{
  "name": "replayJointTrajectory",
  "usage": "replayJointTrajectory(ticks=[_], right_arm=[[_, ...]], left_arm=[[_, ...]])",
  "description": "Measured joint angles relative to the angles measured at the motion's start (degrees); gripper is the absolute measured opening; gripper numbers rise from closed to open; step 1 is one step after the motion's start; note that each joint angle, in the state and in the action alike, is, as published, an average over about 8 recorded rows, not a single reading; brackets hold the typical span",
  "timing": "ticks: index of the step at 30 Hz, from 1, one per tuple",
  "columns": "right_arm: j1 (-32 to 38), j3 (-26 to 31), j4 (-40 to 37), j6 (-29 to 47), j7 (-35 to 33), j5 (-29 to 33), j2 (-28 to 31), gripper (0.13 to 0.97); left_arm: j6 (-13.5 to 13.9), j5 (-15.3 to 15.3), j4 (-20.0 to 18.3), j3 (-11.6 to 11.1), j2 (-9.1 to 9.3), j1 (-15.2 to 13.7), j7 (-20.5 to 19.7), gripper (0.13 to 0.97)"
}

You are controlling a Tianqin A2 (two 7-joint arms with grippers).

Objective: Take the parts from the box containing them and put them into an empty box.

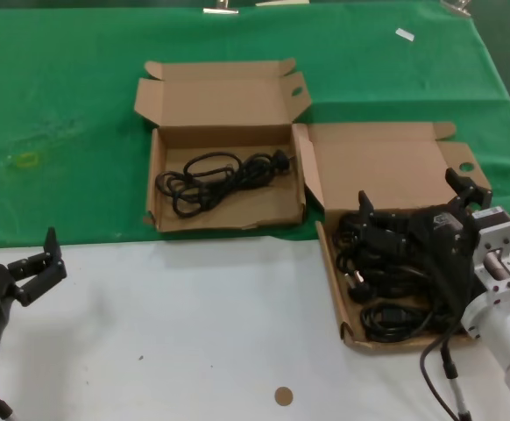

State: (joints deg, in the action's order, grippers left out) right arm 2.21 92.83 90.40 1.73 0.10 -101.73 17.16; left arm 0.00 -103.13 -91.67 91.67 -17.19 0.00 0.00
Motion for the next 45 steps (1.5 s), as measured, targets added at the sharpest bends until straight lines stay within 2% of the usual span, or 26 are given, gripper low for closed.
replayJointTrajectory(ticks=[45], right_arm=[[0.0, 0.0, 0.0, 0.0, 0.0, 0.0, 0.0, 0.966]], left_arm=[[0.0, 0.0, 0.0, 0.0, 0.00, 0.0, 0.0, 0.966]])
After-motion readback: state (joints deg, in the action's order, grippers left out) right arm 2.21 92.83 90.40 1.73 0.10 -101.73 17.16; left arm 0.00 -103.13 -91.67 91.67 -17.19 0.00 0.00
